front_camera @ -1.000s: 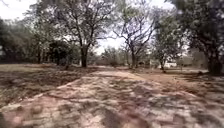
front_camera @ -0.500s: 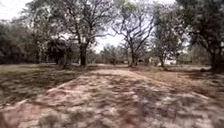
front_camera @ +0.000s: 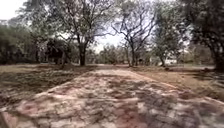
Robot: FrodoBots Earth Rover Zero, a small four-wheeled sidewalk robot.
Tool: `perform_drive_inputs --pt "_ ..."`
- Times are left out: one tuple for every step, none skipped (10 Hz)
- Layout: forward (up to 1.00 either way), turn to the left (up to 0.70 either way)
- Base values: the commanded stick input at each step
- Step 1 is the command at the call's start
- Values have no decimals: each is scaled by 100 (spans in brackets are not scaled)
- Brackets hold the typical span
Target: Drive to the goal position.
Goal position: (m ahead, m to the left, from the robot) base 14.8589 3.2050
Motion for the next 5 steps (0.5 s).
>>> perform_drive_inputs --pt "70 0" --pt "70 0" --pt "70 0" --pt "70 0" --pt "70 0"
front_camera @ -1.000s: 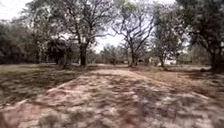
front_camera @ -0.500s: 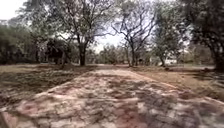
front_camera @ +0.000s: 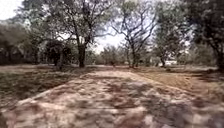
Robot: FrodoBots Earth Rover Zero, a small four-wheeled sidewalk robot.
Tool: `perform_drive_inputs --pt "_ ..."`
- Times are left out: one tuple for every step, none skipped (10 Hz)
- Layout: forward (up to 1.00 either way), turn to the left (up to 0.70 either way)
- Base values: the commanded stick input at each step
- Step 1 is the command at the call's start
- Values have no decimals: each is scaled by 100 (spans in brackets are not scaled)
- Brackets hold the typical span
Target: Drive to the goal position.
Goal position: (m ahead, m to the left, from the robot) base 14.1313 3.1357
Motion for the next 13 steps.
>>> perform_drive_inputs --pt "70 0" --pt "70 0" --pt "70 0" --pt "70 0" --pt "70 0" --pt "70 0" --pt "70 0" --pt "70 0" --pt "70 0" --pt "70 0" --pt "70 0" --pt "70 0" --pt "70 0"
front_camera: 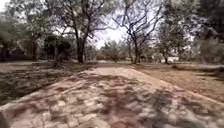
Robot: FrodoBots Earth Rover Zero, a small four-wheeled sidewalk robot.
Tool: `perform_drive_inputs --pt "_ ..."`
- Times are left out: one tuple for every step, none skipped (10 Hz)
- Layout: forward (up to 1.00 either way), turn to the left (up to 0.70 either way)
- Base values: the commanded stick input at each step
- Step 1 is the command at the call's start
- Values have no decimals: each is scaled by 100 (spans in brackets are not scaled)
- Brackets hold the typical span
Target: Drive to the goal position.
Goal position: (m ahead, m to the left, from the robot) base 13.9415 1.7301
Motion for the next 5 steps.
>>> perform_drive_inputs --pt "70 0" --pt "70 0" --pt "70 0" --pt "70 0" --pt "70 0"
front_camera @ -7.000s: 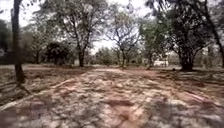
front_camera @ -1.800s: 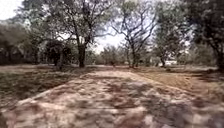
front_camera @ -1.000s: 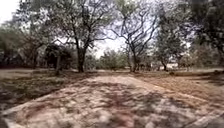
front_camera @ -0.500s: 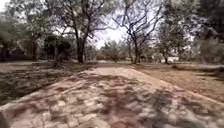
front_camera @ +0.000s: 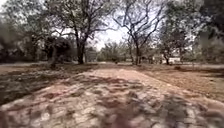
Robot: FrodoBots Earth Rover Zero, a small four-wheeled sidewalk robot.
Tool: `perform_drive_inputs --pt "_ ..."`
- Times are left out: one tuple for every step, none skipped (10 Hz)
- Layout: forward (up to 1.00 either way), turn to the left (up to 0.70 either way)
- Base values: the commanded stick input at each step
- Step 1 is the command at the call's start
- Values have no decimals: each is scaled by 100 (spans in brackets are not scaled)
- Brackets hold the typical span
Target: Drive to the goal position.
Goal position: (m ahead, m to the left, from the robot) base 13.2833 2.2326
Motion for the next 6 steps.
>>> perform_drive_inputs --pt "70 0" --pt "70 0" --pt "70 0" --pt "70 0" --pt "70 0" --pt "70 0"
